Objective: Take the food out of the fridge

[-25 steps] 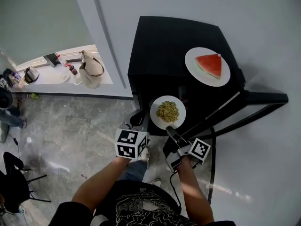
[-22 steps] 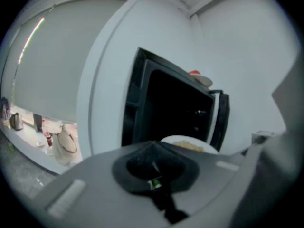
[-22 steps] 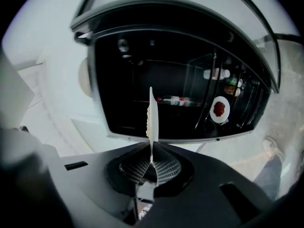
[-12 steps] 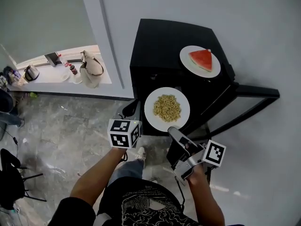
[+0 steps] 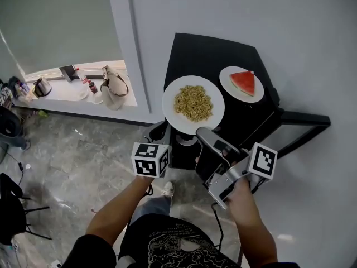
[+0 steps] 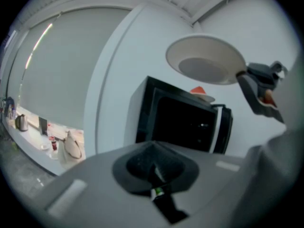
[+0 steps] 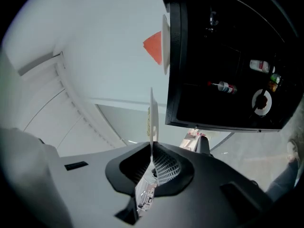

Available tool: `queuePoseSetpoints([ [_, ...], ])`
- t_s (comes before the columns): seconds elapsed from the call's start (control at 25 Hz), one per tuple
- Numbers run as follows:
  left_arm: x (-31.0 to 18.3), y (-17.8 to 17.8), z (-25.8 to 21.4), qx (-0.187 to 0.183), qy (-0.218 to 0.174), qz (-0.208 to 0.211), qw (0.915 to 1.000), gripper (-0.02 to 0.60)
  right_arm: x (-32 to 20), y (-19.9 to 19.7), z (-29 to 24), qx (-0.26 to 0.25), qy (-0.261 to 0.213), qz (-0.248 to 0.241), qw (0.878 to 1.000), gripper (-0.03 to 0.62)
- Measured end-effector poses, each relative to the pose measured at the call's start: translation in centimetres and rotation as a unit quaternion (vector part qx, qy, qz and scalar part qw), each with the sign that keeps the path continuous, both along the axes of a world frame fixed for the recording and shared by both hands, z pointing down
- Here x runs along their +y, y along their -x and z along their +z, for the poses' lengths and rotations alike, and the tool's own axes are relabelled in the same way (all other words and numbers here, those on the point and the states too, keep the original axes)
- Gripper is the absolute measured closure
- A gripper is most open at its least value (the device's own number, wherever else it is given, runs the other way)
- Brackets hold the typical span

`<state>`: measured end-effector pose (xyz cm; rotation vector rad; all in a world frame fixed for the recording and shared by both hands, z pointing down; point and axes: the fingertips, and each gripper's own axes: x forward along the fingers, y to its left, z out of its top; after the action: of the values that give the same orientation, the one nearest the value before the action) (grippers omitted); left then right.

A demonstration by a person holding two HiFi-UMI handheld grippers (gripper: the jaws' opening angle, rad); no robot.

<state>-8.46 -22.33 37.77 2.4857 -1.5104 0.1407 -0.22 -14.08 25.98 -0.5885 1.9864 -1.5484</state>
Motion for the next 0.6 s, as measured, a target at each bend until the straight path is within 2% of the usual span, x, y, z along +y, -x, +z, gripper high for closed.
queuePoseSetpoints([
  [0.2, 3.4, 0.3, -1.7, 0.002, -0.018, 0.005, 0.9998, 0.58, -0.3, 0.3, -1.6, -0.021, 0.015, 0.036, 0.999, 0.583],
  [0.4, -0.5, 0.8, -1.2, -0.001, -0.011, 0.0, 0.9999, 0.58, -8.4, 0.8, -1.2, -0.036, 0.044, 0.051, 0.997, 0.583],
  [0.6, -1.1, 1.6, -0.7, -0.003, -0.007, 0.001, 1.0, 0.58, -10.6, 1.2, -1.2, -0.041, 0.057, 0.065, 0.995, 0.583],
])
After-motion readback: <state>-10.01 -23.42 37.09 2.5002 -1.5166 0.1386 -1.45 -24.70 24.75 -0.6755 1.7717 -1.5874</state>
